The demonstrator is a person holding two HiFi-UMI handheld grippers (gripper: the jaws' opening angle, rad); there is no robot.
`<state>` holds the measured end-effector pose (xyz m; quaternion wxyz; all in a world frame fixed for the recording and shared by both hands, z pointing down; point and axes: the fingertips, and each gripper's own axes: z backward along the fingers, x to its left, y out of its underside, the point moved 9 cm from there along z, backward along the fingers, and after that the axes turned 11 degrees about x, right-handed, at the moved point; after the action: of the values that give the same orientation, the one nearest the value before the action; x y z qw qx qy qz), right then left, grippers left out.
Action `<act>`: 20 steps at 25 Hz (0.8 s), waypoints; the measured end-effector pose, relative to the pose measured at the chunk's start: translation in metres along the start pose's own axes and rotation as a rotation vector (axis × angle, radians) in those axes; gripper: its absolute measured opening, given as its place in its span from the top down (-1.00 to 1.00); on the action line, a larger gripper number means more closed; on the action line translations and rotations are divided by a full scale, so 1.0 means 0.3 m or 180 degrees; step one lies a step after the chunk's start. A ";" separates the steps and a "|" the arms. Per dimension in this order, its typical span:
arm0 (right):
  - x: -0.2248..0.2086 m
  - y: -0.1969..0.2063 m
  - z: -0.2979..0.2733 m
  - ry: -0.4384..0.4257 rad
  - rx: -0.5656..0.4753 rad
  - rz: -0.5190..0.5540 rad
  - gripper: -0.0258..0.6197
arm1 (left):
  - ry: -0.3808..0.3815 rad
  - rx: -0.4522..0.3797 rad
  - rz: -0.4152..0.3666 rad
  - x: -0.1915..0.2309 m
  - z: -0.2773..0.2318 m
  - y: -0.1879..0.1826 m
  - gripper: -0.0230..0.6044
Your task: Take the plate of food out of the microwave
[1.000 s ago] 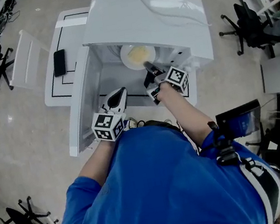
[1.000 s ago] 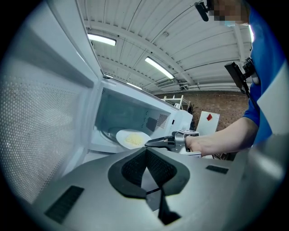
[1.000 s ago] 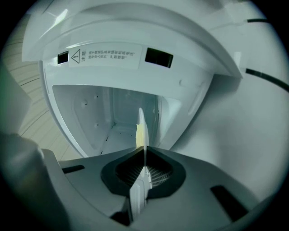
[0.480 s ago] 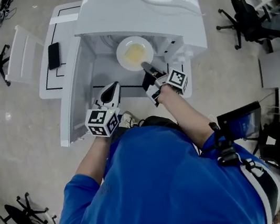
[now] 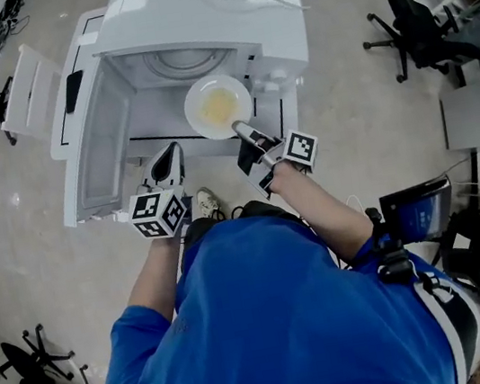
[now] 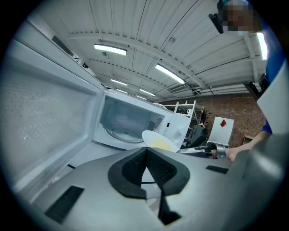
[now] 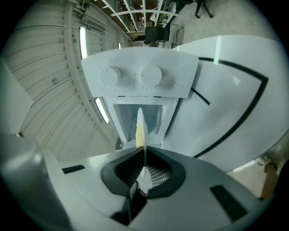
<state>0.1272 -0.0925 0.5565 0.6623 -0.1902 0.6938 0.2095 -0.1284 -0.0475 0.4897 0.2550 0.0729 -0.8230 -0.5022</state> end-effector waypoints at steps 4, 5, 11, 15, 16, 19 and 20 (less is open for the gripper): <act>0.011 0.020 0.127 -0.0051 0.0035 -0.0007 0.86 | -0.0034 -0.0019 0.0015 -0.101 0.025 0.038 0.90; 0.014 0.024 0.157 -0.0061 0.0035 -0.0004 0.86 | -0.0043 -0.0025 0.0017 -0.123 0.033 0.047 0.90; 0.032 0.040 0.331 -0.0080 0.0100 0.0046 0.86 | -0.0181 -0.0121 0.0125 -0.248 0.095 0.116 0.90; 0.043 0.040 0.428 -0.0072 0.0161 0.0071 0.86 | -0.0320 -0.0195 0.0212 -0.307 0.142 0.152 0.90; 0.044 0.041 0.448 -0.0071 0.0174 0.0069 0.86 | -0.0348 -0.0214 0.0230 -0.319 0.154 0.158 0.90; 0.049 0.043 0.495 -0.0087 0.0176 0.0087 0.86 | -0.0384 -0.0246 0.0237 -0.346 0.181 0.171 0.90; 0.051 0.043 0.506 -0.0098 0.0161 0.0097 0.86 | -0.0386 -0.0247 0.0233 -0.351 0.187 0.173 0.90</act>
<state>0.2470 0.0008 0.5364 0.6742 -0.1595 0.6914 0.2048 -0.0587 0.0616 0.4775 0.2256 0.0022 -0.8190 -0.5276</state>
